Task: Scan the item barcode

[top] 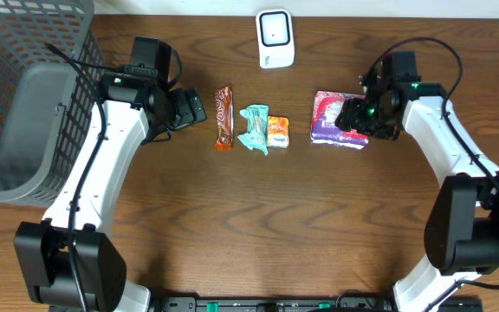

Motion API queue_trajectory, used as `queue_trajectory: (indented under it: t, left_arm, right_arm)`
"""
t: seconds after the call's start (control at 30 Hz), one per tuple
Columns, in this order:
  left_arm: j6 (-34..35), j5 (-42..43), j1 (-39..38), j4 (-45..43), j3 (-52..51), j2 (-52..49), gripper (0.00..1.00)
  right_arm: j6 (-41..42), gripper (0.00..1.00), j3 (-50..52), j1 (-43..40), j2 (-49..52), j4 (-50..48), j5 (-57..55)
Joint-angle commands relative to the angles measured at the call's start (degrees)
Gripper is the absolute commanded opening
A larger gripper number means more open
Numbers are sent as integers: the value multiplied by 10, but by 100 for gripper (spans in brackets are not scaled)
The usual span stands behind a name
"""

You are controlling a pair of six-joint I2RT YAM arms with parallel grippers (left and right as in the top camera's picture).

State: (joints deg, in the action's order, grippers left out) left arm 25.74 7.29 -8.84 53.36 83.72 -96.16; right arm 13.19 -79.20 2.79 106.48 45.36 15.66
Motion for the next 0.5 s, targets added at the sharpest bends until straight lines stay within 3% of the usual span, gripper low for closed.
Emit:
queue_trajectory:
  t: [0.0,0.1,0.47]
  left_arm:
    - [1,-7,0,2,5,0,98]
    - [1,-7,0,1,5,0,98]
    - [1,-7,0,1,5,0,98]
  right_arm:
    - [0,75,-32,-10,-11,7,-4]
    - [1,91,-37,-18,-11,6,-8]
    - [48,99,-37,-71,-11,5,-32]
